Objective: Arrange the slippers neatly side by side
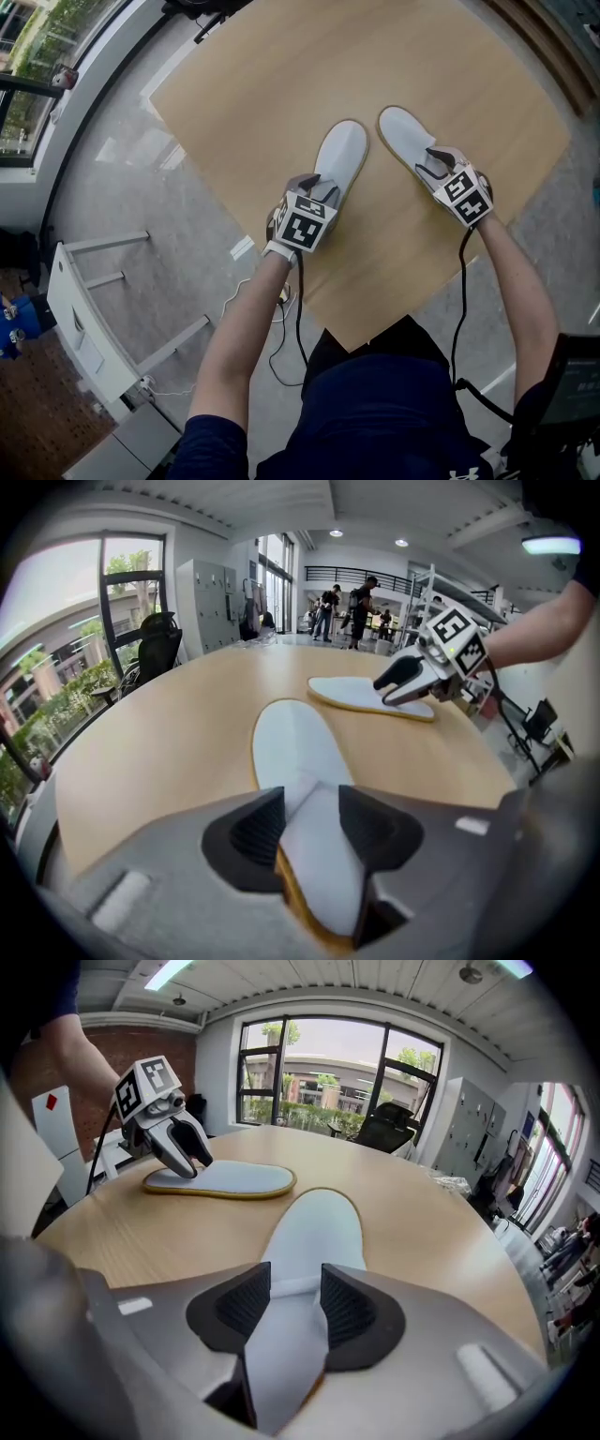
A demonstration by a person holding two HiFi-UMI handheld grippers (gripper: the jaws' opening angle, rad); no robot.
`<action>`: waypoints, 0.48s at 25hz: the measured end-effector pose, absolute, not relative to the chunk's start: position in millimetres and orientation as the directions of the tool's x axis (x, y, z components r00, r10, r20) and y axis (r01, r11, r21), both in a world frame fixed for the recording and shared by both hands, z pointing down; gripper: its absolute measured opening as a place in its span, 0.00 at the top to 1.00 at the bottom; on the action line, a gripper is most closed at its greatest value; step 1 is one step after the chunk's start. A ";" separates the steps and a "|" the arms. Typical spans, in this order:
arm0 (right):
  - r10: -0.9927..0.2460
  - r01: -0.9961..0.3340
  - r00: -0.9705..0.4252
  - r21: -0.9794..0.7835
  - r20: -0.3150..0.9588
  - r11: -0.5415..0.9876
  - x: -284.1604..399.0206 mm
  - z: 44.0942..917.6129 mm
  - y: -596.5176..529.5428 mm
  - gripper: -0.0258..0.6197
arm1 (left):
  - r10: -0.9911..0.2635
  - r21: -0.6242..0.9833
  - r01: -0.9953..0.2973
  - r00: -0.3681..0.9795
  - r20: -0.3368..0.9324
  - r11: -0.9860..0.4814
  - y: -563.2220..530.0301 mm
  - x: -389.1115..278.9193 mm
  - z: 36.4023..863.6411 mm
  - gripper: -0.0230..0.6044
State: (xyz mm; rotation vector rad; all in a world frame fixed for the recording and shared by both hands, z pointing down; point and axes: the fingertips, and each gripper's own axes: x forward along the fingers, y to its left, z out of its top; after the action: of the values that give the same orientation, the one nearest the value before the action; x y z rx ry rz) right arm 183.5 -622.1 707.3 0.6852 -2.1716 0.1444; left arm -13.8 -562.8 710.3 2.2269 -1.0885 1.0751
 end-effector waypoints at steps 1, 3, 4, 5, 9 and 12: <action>-0.428 -0.530 -0.502 0.124 0.751 0.839 182.6 706.5 -620.4 0.70 | -0.463 0.046 -0.804 0.387 0.797 -0.593 -561.1 -15.1 710.3 0.67; -0.439 -0.556 -0.500 0.112 0.746 0.824 180.9 705.3 -616.6 0.73 | -0.469 0.050 -0.813 0.385 0.795 -0.581 -557.9 -17.2 709.3 0.67; -0.444 -0.568 -0.499 0.106 0.744 0.816 180.4 706.2 -615.0 0.75 | -0.473 0.053 -0.818 0.382 0.794 -0.573 -557.0 -17.4 709.8 0.67; -0.449 -0.580 -0.498 0.100 0.742 0.808 180.3 708.2 -614.0 0.77 | -0.477 0.053 -0.823 0.379 0.793 -0.565 -557.0 -16.9 711.3 0.67; -0.452 -0.629 -0.492 0.056 0.744 0.776 182.5 717.1 -612.5 0.79 | -0.492 0.052 -0.843 0.360 0.793 -0.535 -558.0 -13.5 716.6 0.67; -0.448 -0.666 -0.484 0.015 0.751 0.746 184.1 722.8 -609.6 0.79 | -0.501 0.051 -0.851 0.355 0.790 -0.522 -556.6 -12.1 715.2 0.67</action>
State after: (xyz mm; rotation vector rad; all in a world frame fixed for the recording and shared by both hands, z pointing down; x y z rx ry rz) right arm 184.1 -609.6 722.8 0.8340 -2.1627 0.3572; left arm -12.1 -556.6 715.2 2.1642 -1.1759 1.0230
